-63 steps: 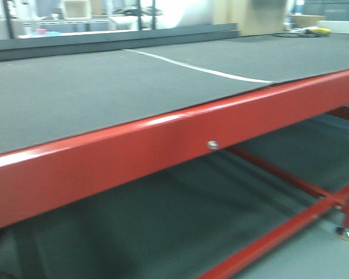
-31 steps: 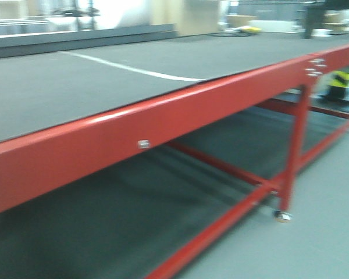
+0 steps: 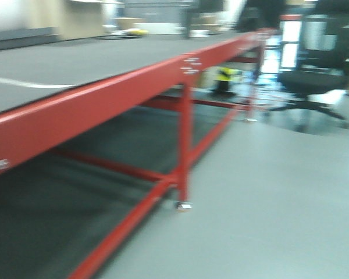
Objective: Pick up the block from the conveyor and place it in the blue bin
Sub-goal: 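Drive the base away from the conveyor holding both blocks, then drive up to the shelf rack of blue bins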
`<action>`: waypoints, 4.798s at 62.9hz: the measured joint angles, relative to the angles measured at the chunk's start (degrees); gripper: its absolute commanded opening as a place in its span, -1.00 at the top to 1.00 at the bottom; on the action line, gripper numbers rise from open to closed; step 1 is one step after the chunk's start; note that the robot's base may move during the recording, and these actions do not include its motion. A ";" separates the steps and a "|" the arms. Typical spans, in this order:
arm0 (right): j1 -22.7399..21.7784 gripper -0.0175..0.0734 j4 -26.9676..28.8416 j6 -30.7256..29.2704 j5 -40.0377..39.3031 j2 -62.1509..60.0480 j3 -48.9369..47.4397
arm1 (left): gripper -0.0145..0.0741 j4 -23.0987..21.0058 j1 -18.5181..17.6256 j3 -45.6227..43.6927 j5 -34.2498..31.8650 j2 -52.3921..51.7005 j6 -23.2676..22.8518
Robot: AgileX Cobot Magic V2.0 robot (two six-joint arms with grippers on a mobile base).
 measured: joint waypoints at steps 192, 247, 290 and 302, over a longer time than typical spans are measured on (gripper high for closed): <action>0.00 0.97 0.00 0.00 0.00 0.00 0.00 | 0.92 0.00 0.00 0.00 0.00 0.00 0.00; 0.00 0.97 -0.09 0.00 0.00 0.00 0.00 | 0.92 0.00 0.00 0.00 0.00 0.00 0.00; 0.00 0.97 -0.09 0.00 0.00 0.00 0.00 | 0.92 0.00 0.00 0.00 0.00 0.00 0.00; 0.00 0.97 -0.09 0.00 0.00 0.00 0.00 | 0.92 0.00 0.00 0.00 0.00 0.00 0.00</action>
